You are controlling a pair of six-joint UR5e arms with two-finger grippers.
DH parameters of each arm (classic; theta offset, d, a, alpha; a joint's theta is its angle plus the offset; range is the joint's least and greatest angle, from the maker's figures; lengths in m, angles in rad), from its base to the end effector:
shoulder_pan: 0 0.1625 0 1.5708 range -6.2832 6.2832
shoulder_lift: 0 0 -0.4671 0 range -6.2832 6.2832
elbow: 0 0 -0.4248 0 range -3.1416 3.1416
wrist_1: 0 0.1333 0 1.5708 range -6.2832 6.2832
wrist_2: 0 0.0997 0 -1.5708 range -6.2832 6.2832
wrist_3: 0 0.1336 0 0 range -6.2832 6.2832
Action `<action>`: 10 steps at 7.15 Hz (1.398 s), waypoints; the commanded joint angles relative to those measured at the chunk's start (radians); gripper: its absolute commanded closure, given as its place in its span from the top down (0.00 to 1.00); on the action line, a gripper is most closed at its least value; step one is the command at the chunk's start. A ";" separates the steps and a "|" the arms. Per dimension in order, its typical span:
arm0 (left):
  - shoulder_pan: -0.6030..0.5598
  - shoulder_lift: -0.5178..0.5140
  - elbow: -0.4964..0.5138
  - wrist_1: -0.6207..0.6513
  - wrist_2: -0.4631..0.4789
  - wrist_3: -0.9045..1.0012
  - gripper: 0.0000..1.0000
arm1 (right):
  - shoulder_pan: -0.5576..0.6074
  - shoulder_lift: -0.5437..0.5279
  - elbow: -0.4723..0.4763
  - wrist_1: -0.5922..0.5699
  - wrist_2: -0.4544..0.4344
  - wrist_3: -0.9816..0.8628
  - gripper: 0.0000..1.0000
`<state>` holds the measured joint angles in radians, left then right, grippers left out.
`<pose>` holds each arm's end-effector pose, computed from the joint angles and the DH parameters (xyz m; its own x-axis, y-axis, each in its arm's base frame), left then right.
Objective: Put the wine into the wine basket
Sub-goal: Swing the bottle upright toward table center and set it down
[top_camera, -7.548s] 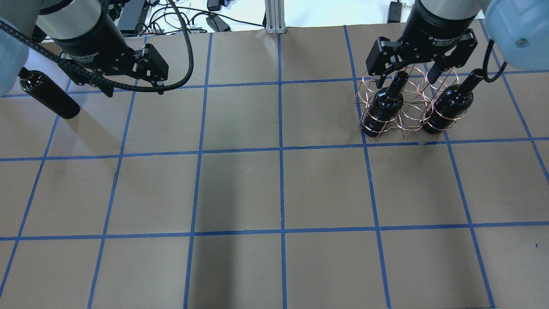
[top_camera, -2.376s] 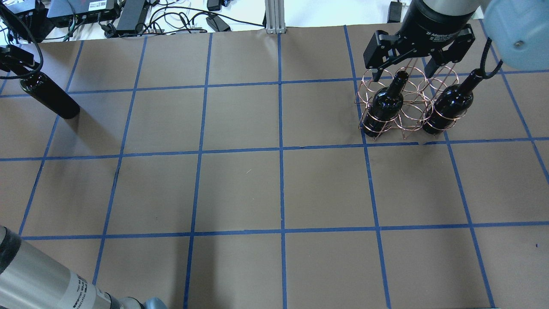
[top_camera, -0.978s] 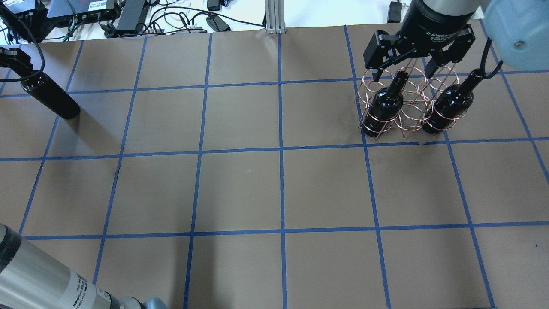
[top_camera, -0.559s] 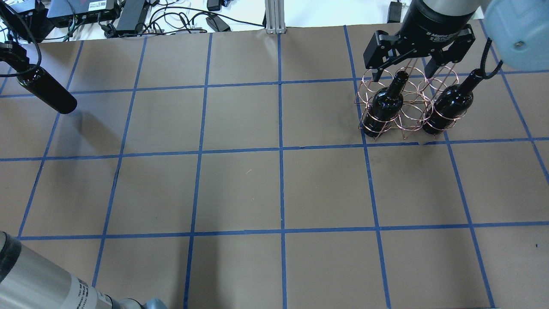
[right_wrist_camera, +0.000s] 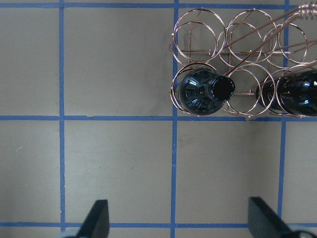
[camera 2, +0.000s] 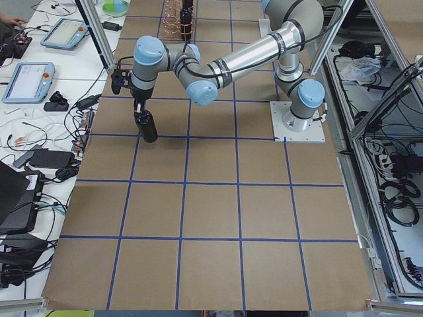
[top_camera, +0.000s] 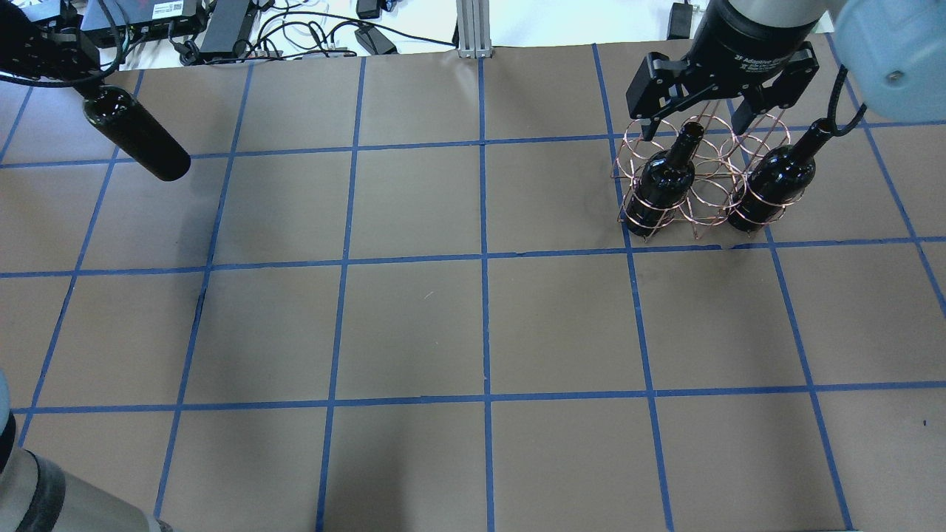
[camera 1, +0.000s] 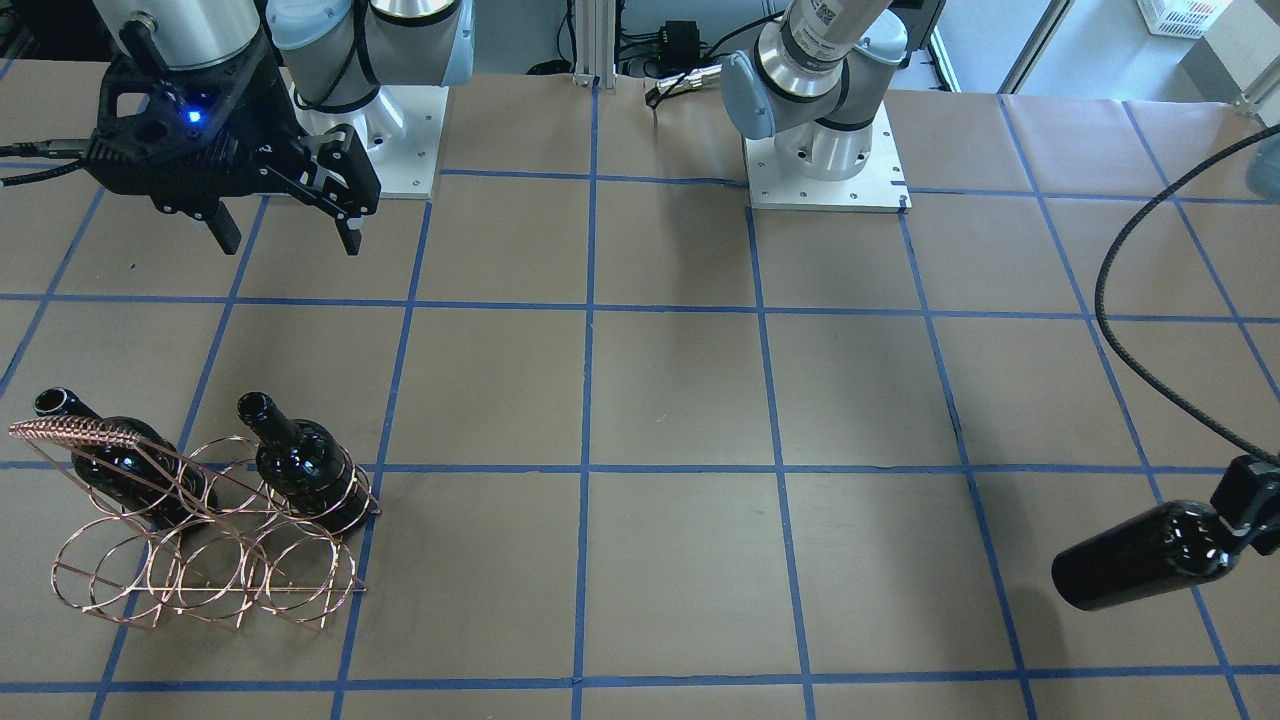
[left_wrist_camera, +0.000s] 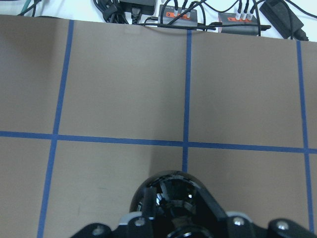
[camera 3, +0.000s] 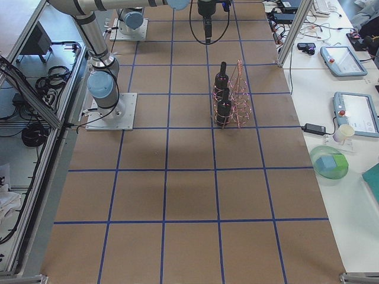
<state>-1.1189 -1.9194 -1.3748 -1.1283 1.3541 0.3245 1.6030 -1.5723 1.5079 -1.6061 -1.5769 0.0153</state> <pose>0.1653 -0.7115 0.4404 -0.9916 -0.0769 0.1041 -0.1079 0.9354 -0.3366 0.1497 -0.5312 0.5339 -0.9999 -0.0164 0.0046 -0.0167 0.9949 -0.0996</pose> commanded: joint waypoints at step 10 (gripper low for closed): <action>-0.605 0.163 -0.352 0.139 0.181 -0.460 0.00 | 0.000 0.000 0.000 0.000 -0.002 -0.002 1.00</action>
<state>-1.7048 -1.7547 -1.7014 -1.0195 1.5332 -0.1312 1.6030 -1.5723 1.5079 -1.6061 -1.5784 0.0138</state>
